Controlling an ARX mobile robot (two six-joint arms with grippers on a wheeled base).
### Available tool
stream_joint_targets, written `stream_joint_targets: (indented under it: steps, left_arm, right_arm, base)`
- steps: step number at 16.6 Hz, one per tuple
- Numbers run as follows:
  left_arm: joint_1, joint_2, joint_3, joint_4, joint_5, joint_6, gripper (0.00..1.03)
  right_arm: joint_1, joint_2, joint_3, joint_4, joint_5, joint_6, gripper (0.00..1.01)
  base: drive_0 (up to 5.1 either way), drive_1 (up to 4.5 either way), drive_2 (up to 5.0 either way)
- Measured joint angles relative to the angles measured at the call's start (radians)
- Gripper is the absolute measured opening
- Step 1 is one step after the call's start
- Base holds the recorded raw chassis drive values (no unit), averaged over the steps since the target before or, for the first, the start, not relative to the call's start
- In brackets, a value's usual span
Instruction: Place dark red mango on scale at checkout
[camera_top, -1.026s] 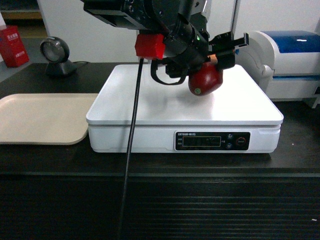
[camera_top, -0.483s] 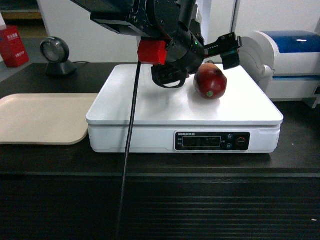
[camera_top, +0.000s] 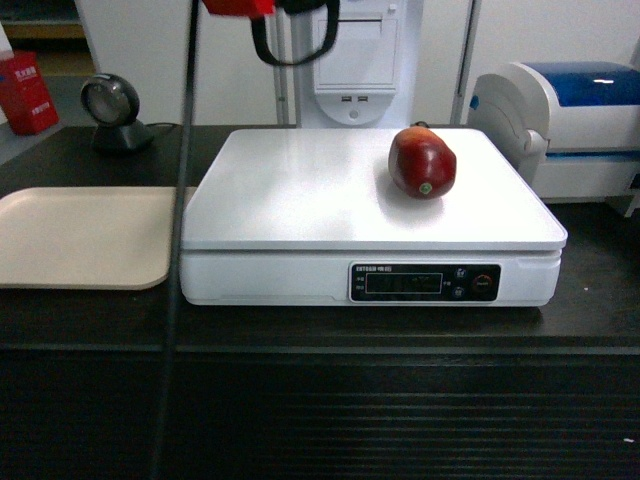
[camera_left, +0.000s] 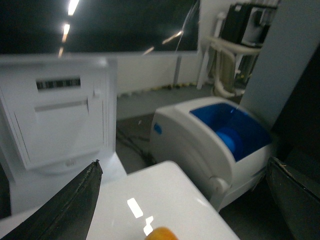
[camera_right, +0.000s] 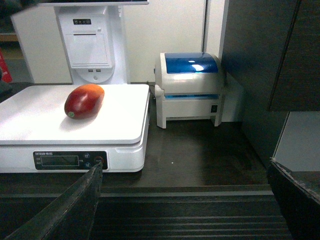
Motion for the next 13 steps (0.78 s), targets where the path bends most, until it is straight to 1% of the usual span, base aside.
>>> stream_joint_targets:
  steps: [1,2,3,5,6,7,8,9,10,11,12,13]
  left_arm:
    - [0.010,-0.074,-0.066,0.053,0.040,0.009,0.98]
    - [0.024,-0.159,-0.154,0.095,0.090,0.009,0.98]
    - [0.040,-0.228,-0.235,0.137,0.116,0.012,0.98]
    - [0.108,-0.369,-0.392,0.192,0.129,0.009,0.98]
    - [0.154,-0.445,-0.457,0.201,0.133,0.000,0.98]
    - [0.196,-0.517,-0.509,0.205,0.116,0.004,0.98]
    - [0.207,-0.603,-0.539,0.069,-0.060,0.043,0.88]
    - [0.233,-0.704,-0.634,0.011,-0.191,0.088,0.77]
    - [0.279,-0.799,-0.751,0.007,-0.233,0.114,0.66]
    - [0.347,-0.890,-0.865,0.027,-0.218,0.128,0.54]
    - [0.376,-0.949,-0.944,0.064,-0.219,0.132,0.43]
    - [0.379,-0.994,-1.012,0.096,-0.204,0.136,0.32]
  right_arm:
    - [0.000,0.000,0.000,0.000,0.000,0.000,0.98]
    - [0.000,0.000,0.000,0.000,0.000,0.000,0.98]
    - [0.000,0.000,0.000,0.000,0.000,0.000,0.98]
    - [0.000,0.000,0.000,0.000,0.000,0.000,0.98]
    - [0.000,0.000,0.000,0.000,0.000,0.000,0.98]
    - [0.000,0.000,0.000,0.000,0.000,0.000,0.98]
    - [0.000,0.000,0.000,0.000,-0.001,0.000,0.98]
    - [0.000,0.000,0.000,0.000,0.000,0.000,0.98]
    - [0.000,0.000,0.000,-0.001,0.000,0.000,0.98]
    - [0.000,0.000,0.000,0.000,0.000,0.000,0.98]
    - [0.000,0.000,0.000,-0.001,0.000,0.000,0.98]
    - [0.000,0.000,0.000,-0.001,-0.001,0.000,0.98]
  base:
    - [0.0,0.00,0.0]
    - [0.0,0.00,0.0]
    - [0.0,0.00,0.0]
    - [0.0,0.00,0.0]
    - [0.0,0.00,0.0]
    - [0.0,0.00,0.0]
    - [0.0,0.00,0.0]
    - [0.0,0.00,0.0]
    - [0.0,0.00,0.0]
    - [0.0,0.00,0.0]
    - [0.0,0.00,0.0]
    - [0.0,0.00,0.0]
